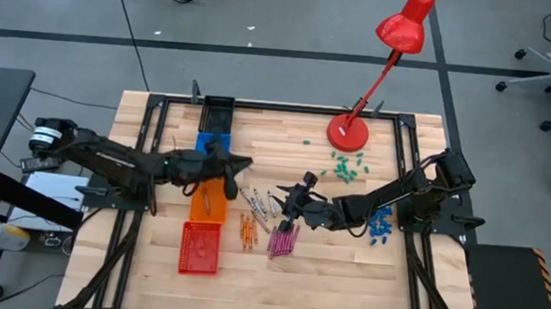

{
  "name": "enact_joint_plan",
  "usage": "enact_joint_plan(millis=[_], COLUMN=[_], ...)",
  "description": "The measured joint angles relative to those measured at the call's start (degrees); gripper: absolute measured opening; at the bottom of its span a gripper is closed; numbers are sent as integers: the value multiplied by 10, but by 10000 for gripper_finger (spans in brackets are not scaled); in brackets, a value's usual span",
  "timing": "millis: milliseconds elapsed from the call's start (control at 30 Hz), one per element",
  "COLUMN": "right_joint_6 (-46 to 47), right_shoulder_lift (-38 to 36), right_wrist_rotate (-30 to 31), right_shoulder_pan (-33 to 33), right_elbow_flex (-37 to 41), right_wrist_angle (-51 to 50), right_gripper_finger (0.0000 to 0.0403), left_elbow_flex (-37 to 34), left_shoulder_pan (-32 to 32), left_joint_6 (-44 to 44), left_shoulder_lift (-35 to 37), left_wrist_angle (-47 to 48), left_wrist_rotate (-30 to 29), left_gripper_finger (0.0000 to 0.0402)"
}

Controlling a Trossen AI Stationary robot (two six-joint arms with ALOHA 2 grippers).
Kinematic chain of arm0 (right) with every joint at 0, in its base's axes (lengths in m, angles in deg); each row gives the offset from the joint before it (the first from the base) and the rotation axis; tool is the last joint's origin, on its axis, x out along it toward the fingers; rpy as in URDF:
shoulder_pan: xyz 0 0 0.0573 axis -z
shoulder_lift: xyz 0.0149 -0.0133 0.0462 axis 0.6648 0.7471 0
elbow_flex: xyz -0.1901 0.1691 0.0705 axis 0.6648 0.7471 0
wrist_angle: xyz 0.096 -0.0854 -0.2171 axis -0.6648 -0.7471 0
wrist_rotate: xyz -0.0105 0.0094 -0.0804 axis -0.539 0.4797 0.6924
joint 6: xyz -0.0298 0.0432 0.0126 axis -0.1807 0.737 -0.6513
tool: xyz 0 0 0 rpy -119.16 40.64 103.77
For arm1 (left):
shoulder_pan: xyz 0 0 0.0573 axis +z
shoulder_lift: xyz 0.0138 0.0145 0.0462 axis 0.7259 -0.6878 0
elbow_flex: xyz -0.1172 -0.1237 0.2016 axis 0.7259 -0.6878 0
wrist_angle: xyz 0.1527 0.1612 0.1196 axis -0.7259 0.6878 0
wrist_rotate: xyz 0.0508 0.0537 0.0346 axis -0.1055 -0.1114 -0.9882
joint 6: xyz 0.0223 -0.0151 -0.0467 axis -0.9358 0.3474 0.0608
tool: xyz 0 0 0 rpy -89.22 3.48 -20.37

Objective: Sort crayons
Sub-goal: Put the black crayon into the blue bin

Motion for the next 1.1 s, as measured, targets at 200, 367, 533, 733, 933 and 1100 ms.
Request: enact_joint_plan(millis=[200, 367, 533, 733, 933, 1100], right_joint_6=[20, 19, 19, 19, 19, 19], right_shoulder_lift=[0, 0, 0, 0, 0, 0], right_wrist_rotate=[-8, -8, -8, -8, -8, -8], right_shoulder_pan=[2, 2, 2, 2, 2, 2], right_elbow_flex=[0, 0, 0, 0, 0, 0], right_wrist_angle=[-19, -18, -21, -24, -24, -24], right_gripper_finger=[143, 142, 142, 142, 141, 142], left_elbow_flex=[0, 0, 0, 0, 0, 0], left_shoulder_pan=[47, 93, 116, 132, 161, 175], left_joint_6=[94, 166, 184, 196, 216, 255], left_shoulder_lift=[47, 55, 55, 58, 58, 58], left_wrist_angle=[150, 251, 277, 311, 369, 424], left_wrist_rotate=[-1, -3, -2, -1, -2, 6], left_gripper_finger=[38, 38, 38, 38, 38, 38])
